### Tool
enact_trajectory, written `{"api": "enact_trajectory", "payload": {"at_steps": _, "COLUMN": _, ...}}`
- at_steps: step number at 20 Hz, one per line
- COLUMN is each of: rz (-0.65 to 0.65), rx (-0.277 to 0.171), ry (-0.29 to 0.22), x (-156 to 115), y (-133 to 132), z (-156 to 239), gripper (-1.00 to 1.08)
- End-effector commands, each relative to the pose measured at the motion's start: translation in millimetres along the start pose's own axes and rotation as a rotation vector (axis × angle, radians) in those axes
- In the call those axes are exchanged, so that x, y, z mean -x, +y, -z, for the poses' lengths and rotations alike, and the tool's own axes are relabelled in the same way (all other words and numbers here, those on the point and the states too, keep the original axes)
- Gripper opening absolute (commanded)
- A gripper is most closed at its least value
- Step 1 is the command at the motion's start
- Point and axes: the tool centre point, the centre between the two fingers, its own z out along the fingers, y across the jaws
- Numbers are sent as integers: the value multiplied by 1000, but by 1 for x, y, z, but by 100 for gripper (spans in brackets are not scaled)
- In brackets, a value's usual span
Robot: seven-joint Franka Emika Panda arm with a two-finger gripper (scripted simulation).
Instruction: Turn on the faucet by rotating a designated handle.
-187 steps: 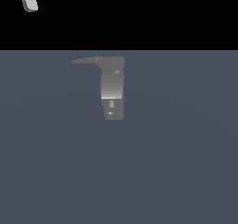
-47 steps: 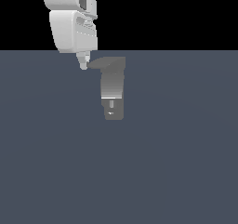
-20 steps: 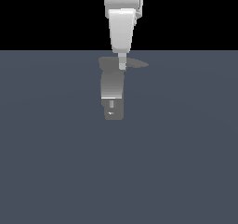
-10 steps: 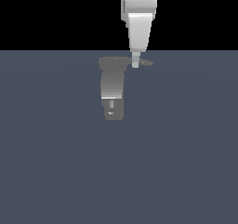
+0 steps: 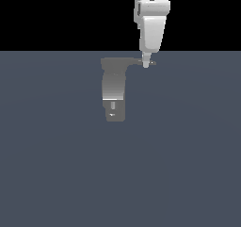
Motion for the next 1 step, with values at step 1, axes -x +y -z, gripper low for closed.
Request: {"api": "enact_trajectory", "payload": {"at_steps": 1, "rz": -23, "rx": -2, "ry": 3, "x": -19, "y": -4, "z": 0, "gripper": -100}}
